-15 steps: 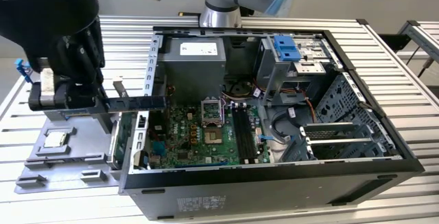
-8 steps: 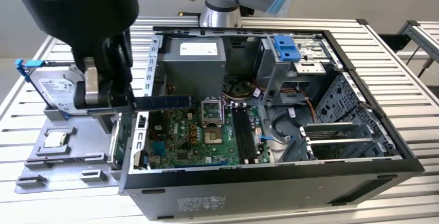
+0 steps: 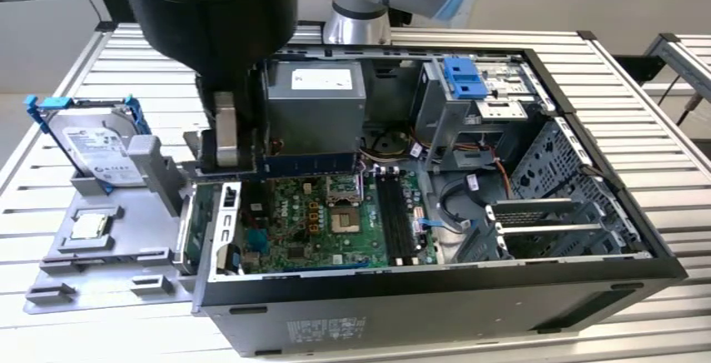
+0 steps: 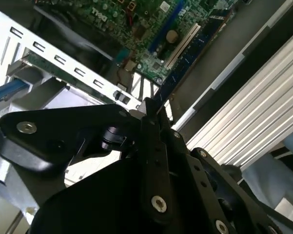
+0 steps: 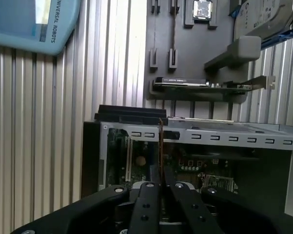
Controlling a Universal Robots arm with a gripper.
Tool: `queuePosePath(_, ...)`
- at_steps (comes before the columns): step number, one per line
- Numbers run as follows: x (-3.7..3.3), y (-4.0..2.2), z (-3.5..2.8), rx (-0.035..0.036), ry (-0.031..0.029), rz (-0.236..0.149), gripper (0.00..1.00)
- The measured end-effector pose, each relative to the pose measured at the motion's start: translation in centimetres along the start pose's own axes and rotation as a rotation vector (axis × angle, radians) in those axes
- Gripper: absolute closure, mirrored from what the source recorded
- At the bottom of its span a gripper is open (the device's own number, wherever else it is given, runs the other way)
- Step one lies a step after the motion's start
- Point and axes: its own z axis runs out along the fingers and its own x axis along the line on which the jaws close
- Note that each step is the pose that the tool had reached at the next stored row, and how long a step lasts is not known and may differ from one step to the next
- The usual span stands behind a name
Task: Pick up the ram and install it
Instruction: 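Pick up the ram and move it above insertion slot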
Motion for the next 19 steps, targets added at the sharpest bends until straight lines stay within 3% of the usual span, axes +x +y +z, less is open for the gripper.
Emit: queuePosePath(19,0.41,-8.64,-0.18,-0.0002,0.0002,-0.007,1.00)
